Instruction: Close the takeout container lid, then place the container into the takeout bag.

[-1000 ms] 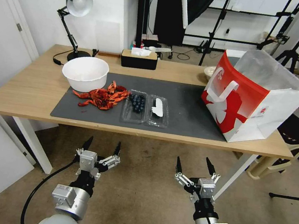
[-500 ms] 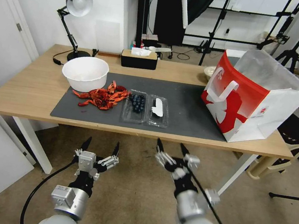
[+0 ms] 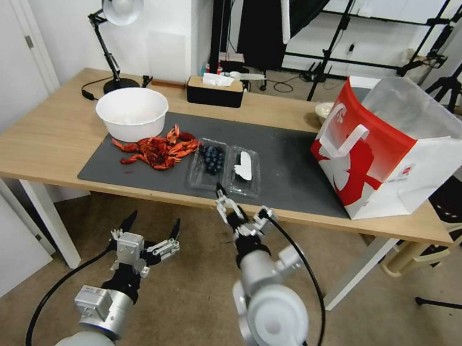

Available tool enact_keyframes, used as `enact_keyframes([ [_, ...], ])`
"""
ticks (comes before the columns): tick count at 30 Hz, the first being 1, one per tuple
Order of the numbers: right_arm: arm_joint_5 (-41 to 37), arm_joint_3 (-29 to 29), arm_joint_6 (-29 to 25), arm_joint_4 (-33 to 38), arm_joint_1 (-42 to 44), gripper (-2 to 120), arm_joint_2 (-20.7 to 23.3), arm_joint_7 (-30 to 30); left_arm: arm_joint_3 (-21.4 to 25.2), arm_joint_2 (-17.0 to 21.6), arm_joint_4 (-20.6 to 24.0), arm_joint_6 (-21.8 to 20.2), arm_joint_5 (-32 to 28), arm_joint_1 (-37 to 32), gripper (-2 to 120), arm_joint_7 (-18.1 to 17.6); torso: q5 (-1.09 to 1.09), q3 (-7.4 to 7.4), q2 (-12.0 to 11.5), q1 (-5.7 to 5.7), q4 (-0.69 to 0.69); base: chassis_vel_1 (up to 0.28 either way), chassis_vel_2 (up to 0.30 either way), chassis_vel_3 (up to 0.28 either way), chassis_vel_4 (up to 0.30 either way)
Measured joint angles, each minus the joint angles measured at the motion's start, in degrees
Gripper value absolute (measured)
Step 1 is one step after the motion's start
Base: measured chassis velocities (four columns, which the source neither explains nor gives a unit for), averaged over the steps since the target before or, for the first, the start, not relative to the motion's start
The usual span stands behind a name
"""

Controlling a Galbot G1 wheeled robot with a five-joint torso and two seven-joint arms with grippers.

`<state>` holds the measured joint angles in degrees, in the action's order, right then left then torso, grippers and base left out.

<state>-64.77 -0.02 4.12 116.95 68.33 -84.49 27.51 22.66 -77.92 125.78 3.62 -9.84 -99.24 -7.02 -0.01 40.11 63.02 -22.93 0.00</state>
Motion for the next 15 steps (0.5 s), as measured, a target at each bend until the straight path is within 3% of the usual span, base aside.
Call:
enact_keyframes([
  [15, -5.99, 1.56, -0.95, -4.19, -3.86, 100, -4.33, 4.69, -0.05, 0.17, -0.47, 0.21, -0.02, 0.1, 100, -0.03, 0.01, 0.0, 0.0, 0.01, 0.0, 0.0, 0.0, 0.0, 0.0],
])
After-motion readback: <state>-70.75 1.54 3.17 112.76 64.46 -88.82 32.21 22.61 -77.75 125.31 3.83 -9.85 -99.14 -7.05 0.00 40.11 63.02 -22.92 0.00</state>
